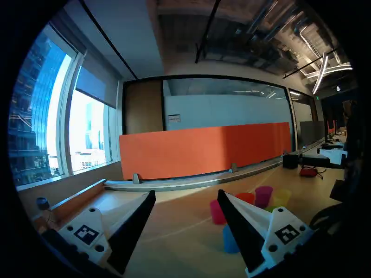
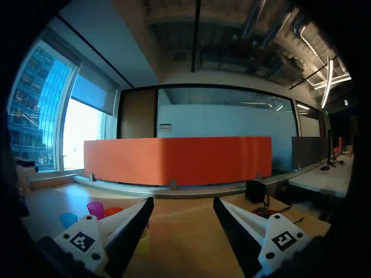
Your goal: Pour water
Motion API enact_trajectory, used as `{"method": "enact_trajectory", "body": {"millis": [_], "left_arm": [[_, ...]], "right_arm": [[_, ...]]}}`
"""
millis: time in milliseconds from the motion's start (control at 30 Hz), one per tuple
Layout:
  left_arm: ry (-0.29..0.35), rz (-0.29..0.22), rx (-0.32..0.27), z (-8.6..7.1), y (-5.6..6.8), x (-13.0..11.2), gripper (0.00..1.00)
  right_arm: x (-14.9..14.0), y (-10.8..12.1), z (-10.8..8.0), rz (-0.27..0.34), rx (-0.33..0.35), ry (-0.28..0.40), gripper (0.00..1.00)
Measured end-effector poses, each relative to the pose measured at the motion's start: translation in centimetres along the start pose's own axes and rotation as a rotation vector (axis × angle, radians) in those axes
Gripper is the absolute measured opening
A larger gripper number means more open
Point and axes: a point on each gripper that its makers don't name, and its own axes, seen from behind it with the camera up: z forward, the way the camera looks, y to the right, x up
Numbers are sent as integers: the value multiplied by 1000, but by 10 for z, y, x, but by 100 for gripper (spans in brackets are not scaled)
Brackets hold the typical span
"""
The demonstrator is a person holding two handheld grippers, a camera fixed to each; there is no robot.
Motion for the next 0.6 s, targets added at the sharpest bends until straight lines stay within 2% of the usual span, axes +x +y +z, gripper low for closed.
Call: {"method": "enact_trajectory", "body": {"millis": [300, 600], "left_arm": [[17, 0, 40, 5, -1, -3, 99], [37, 21, 63, 8, 0, -9, 99]], "right_arm": [[-6, 7, -4, 32, -15, -9, 99], [-3, -1, -4, 41, 10, -23, 99]]}}
